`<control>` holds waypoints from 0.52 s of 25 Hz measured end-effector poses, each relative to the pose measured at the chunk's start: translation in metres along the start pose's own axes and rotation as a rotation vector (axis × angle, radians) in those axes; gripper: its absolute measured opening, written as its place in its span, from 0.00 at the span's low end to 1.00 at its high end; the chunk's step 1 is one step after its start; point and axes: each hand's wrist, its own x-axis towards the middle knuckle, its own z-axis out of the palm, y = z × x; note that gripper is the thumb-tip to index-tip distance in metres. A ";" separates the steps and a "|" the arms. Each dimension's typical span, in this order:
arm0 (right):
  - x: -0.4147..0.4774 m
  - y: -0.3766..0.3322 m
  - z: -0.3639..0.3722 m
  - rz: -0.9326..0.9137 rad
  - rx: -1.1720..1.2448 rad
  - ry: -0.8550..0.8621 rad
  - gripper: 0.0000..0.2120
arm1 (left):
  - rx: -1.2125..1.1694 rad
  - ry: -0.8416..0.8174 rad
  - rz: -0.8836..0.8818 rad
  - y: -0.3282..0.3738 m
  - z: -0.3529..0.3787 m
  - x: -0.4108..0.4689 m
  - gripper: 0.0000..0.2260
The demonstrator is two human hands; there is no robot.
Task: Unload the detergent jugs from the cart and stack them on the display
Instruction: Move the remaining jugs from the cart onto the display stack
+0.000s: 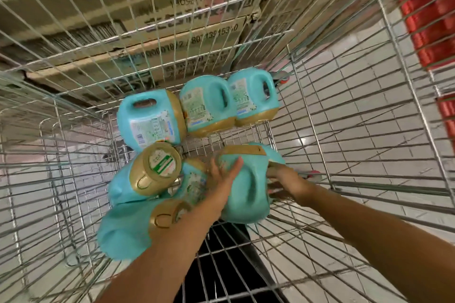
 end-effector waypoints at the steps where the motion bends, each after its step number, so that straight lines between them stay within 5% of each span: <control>1: -0.003 0.000 0.000 0.034 0.112 -0.034 0.11 | -0.008 0.022 -0.050 -0.001 0.001 0.005 0.38; 3: -0.008 0.000 0.002 -0.042 0.180 -0.065 0.18 | -0.201 -0.032 -0.105 0.000 0.003 0.009 0.30; 7: -0.006 0.002 0.022 -0.169 -0.140 0.131 0.32 | -0.204 -0.032 -0.027 -0.010 -0.005 0.016 0.20; 13: -0.031 -0.026 -0.008 -0.191 -0.012 0.120 0.17 | -0.456 -0.238 -0.229 -0.010 -0.027 -0.003 0.30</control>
